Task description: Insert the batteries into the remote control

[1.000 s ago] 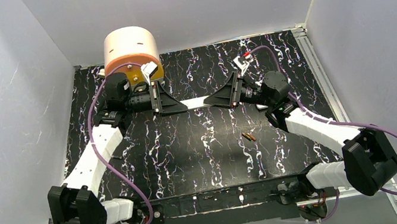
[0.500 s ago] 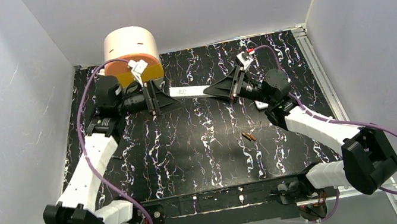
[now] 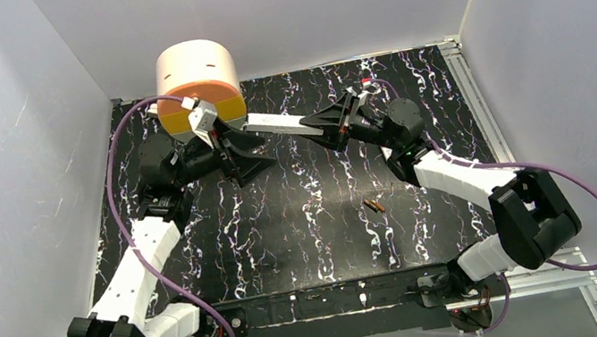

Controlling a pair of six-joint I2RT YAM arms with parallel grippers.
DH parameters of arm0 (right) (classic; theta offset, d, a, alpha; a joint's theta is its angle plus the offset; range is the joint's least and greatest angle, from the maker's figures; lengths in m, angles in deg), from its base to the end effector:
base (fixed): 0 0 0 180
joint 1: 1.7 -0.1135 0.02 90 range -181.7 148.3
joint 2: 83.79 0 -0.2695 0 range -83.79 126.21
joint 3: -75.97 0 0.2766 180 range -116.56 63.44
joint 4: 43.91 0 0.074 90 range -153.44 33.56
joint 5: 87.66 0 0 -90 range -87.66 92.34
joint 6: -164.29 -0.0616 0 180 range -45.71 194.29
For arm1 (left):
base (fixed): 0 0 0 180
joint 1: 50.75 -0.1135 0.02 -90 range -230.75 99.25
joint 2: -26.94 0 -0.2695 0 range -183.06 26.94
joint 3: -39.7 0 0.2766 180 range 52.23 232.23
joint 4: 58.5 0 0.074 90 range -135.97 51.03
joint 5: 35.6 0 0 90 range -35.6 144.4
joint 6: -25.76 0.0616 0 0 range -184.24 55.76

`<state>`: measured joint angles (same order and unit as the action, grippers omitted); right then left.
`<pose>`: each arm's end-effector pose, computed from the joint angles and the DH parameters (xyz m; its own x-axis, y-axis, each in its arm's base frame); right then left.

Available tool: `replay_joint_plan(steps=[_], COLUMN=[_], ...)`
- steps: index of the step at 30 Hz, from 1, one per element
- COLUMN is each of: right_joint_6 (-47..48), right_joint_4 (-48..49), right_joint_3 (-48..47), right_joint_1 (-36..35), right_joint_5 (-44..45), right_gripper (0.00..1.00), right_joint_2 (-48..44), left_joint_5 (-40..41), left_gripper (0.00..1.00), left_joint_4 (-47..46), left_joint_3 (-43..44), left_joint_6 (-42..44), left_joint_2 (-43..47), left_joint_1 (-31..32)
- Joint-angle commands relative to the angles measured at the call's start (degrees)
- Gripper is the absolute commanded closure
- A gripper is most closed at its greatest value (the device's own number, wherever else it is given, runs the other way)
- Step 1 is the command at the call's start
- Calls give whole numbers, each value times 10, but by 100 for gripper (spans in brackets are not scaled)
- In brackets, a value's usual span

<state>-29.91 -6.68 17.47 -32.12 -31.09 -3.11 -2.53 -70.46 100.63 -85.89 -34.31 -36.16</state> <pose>0.2877 0.2083 0.3076 -0.9093 0.4043 0.0982 -0.0009 -0.2379 0.9713 0.2506 -0.1186 0.3699 -0.1623 -0.1658 -0.9727 0.9381 0.2799 -0.2042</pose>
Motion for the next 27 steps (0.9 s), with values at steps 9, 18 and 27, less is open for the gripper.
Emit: replay_joint_plan(steps=[9, 18, 27], right_joint_6=[0, 6, -82], right_joint_4=[58, 47, 106], right_joint_3=[-15, -37, -23], right_joint_1=[0, -1, 0], right_joint_5=[-66, -143, -151], right_gripper=[88, 88, 89], right_joint_2=[-27, -9, 10], left_joint_5=[-43, -111, -117], left_gripper=[28, 32, 38], left_joint_4=[-28, -59, -130], left_joint_3=[33, 37, 9], left_joint_6=[-23, -2, 20], left_joint_2=[-15, -10, 8], left_joint_1=[-12, -12, -12])
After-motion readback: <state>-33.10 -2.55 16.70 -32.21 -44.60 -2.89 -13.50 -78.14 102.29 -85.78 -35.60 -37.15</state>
